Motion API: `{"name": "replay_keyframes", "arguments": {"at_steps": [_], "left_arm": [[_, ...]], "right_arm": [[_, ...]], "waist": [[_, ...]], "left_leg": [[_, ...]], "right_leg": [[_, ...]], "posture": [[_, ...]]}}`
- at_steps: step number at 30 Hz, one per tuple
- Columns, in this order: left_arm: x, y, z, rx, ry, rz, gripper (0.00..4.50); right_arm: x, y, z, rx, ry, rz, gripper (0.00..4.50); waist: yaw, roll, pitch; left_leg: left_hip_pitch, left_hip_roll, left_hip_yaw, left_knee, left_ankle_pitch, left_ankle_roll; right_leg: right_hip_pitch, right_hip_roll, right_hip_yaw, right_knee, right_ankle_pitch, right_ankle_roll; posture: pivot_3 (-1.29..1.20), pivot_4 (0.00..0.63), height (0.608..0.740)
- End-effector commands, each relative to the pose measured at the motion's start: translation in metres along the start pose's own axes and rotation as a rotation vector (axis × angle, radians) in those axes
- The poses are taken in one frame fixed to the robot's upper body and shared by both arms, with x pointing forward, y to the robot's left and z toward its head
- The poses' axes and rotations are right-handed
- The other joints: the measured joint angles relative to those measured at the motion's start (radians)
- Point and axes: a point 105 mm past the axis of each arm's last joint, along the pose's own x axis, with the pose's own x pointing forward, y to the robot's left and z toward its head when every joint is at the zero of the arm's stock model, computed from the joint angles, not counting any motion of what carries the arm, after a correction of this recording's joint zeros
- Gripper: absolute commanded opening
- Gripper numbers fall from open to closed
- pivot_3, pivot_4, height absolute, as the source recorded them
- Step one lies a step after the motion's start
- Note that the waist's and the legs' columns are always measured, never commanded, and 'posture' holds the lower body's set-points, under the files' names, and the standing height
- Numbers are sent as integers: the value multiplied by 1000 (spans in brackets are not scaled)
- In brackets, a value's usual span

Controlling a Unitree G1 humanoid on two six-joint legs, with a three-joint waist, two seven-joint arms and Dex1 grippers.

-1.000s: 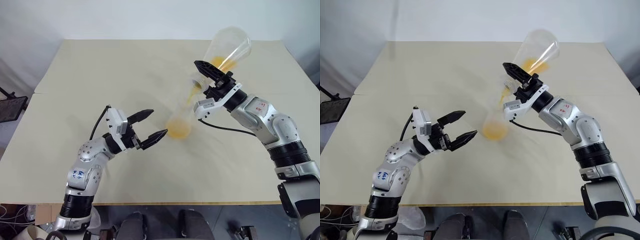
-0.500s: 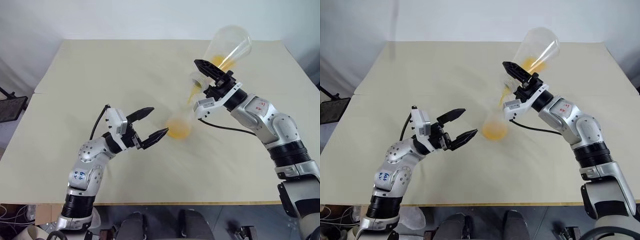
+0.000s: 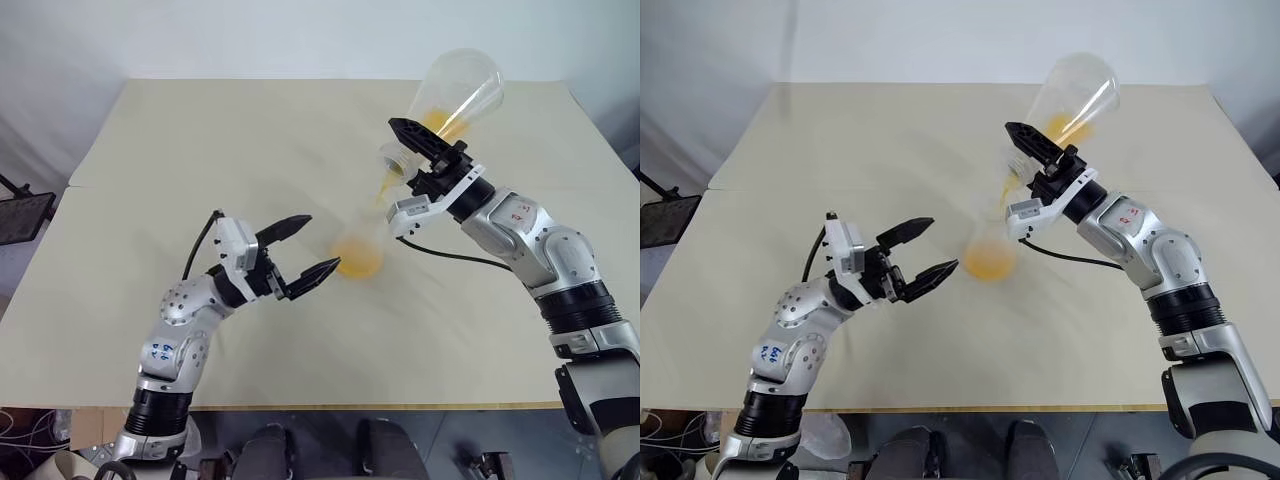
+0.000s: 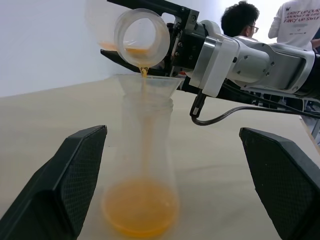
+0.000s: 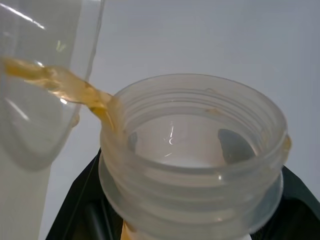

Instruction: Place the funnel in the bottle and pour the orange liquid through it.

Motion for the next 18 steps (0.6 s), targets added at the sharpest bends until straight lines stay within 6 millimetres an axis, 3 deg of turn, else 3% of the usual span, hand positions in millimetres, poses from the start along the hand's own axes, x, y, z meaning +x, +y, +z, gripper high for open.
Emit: {"name": "replay_keyframes", "arguments": {"at_steps": [1,18], "left_arm": [[4,-4,10,38,-37,-18,4500],[6,-5,10,29,-44,-17,4500]], "right_arm": [[4,-24,0,-52,-29,-71,2484],[5,-26,2,-66,-46,-82,2484]], "waist": [[0,0,0],[0,0,0]], "left_leg": [[0,0,0,0,0,0],[0,0,0,0,0,0]], "right_leg": [[0,0,0,0,0,0],[0,0,0,0,0,0]], "posture": [[0,150,740],[0,150,740]]}}
